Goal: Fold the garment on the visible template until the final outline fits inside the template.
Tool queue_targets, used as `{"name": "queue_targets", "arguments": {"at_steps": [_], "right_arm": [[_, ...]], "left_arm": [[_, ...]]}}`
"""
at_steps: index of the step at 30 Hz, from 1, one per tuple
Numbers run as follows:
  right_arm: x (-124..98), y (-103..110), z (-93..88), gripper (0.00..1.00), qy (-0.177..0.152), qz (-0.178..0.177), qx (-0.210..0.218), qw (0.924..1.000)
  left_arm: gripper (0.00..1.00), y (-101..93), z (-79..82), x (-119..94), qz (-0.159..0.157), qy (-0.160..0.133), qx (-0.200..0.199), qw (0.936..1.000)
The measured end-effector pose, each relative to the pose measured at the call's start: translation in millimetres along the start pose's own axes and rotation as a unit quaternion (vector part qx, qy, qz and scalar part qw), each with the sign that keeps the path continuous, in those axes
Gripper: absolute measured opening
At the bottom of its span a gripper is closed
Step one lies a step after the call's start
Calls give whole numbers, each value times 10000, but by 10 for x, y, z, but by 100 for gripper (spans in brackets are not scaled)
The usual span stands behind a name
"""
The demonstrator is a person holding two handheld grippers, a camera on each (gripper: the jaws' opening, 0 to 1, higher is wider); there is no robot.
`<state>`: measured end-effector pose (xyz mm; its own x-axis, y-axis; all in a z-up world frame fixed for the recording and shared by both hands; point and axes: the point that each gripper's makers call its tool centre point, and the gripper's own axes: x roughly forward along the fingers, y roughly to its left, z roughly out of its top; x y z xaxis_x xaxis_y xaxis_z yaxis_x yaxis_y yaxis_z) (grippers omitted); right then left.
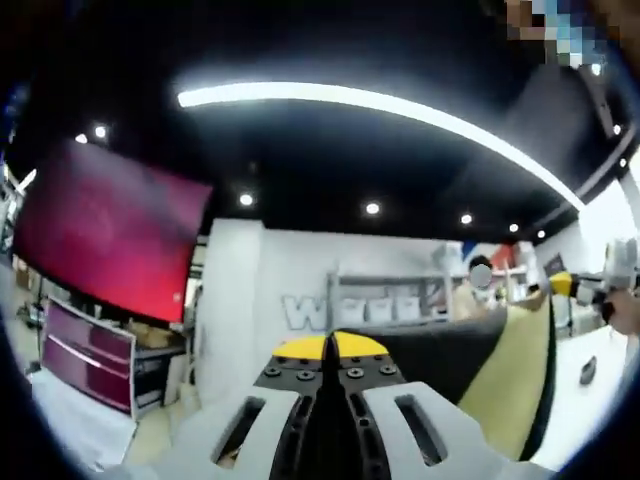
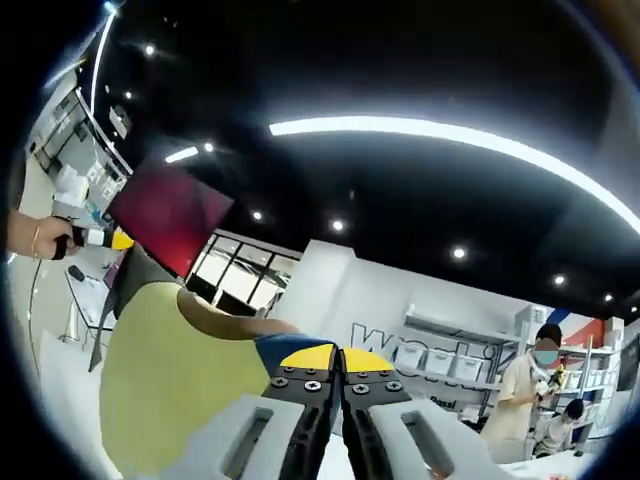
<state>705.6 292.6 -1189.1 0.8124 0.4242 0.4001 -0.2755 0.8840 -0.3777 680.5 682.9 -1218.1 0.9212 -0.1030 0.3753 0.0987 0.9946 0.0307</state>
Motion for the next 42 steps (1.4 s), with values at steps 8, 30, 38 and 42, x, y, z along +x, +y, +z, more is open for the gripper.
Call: {"name": "queue_targets", "arguments": {"at_steps": [8,30,38,42], "right_arm": [[-338,189,37,0,281,-180,-196,9993],[285,679,-1461,0,1597,544,-22,9857],[466,732,-1828,0,1834,610,25,9811],[557,775,-2025,0,1946,672,16,9786]], "left_arm": [[0,-76,-119,-558,307,150,-444,9984],[0,290,-1577,-167,289,1679,-320,9849],[0,381,-1975,125,281,1974,-207,9797],[0,418,-2181,239,274,2131,-106,9766]]}}
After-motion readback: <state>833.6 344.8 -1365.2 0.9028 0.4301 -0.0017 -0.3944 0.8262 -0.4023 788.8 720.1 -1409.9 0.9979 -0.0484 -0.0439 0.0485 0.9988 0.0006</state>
